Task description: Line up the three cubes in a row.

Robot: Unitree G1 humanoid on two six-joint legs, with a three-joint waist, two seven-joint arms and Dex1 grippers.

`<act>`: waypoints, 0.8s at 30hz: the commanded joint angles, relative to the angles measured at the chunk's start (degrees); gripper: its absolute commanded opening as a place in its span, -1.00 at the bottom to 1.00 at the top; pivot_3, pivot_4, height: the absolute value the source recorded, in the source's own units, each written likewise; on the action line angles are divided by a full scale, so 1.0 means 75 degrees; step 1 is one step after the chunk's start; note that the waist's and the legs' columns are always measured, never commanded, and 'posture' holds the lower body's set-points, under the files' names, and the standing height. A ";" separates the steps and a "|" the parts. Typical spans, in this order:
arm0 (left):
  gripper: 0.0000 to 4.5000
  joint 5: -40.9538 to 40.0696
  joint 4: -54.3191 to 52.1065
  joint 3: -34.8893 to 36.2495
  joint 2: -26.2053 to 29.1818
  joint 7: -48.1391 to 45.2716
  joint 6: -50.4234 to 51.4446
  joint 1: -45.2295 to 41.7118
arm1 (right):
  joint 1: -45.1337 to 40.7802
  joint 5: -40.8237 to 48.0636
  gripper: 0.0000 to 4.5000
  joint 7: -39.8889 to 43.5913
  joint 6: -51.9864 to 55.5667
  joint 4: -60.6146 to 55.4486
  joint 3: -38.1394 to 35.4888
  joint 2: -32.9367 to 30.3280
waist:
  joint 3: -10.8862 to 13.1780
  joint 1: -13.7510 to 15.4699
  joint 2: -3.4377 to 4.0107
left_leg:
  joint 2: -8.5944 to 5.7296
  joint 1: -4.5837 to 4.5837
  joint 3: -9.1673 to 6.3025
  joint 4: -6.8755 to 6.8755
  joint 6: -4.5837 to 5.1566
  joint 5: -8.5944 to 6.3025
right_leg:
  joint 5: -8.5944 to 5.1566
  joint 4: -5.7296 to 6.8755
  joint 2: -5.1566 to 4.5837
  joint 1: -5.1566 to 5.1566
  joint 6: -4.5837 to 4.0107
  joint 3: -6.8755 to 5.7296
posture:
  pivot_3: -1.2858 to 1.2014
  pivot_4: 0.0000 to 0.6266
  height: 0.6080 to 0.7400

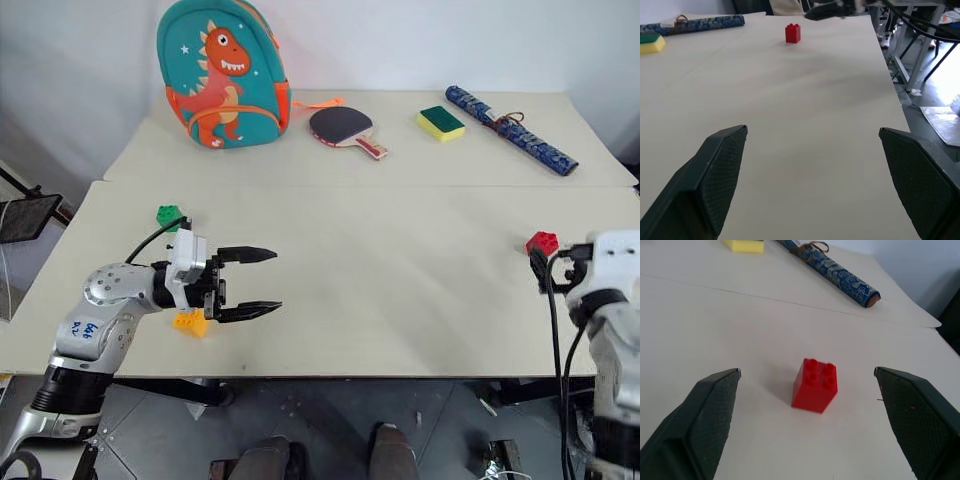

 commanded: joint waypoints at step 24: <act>1.00 0.0307 -0.0422 0.0247 0.0171 0.0275 -0.0215 0.0141 | -0.3319 -0.0595 -0.33 0.1487 -0.2253 0.5609 0.0810 -0.0556 | 0.0001 -0.0130 0.0003 | 0.0003 -0.0015 0.0004 -0.0005 0.0002 0.0000 | 0.0002 -0.0019 0.0000 -0.0005 0.0004 -0.0013 | 0.03 -0.52 1.00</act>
